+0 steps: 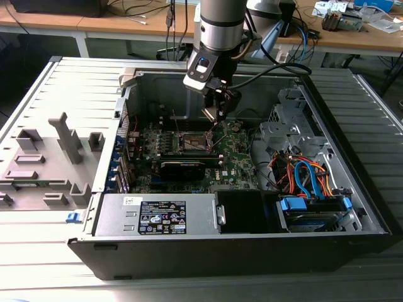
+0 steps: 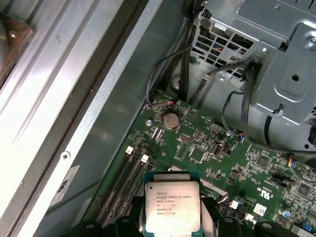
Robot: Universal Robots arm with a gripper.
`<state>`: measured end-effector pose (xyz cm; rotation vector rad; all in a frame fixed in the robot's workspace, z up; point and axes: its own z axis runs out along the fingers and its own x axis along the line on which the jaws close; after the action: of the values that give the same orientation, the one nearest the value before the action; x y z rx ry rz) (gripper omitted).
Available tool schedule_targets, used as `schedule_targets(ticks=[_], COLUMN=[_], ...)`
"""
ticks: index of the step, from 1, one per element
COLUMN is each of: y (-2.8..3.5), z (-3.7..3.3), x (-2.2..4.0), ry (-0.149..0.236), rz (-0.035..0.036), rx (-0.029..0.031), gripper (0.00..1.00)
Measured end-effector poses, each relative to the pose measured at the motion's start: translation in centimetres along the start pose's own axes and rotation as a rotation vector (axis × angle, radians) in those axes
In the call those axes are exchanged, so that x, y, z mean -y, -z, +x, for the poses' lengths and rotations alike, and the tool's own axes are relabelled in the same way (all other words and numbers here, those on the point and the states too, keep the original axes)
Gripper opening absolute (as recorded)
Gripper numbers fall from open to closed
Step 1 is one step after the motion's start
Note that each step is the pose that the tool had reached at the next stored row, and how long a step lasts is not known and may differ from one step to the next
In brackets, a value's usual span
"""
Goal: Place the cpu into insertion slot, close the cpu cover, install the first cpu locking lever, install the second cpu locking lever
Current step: 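Place the cpu into insertion slot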
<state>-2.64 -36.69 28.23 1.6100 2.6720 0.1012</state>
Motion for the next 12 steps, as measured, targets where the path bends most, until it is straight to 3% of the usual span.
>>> schedule_targets(ticks=[12], y=[0.00], z=[0.00], x=[0.00], ry=[-0.009], rz=[-0.0001], rx=[0.0006], gripper=[0.55])
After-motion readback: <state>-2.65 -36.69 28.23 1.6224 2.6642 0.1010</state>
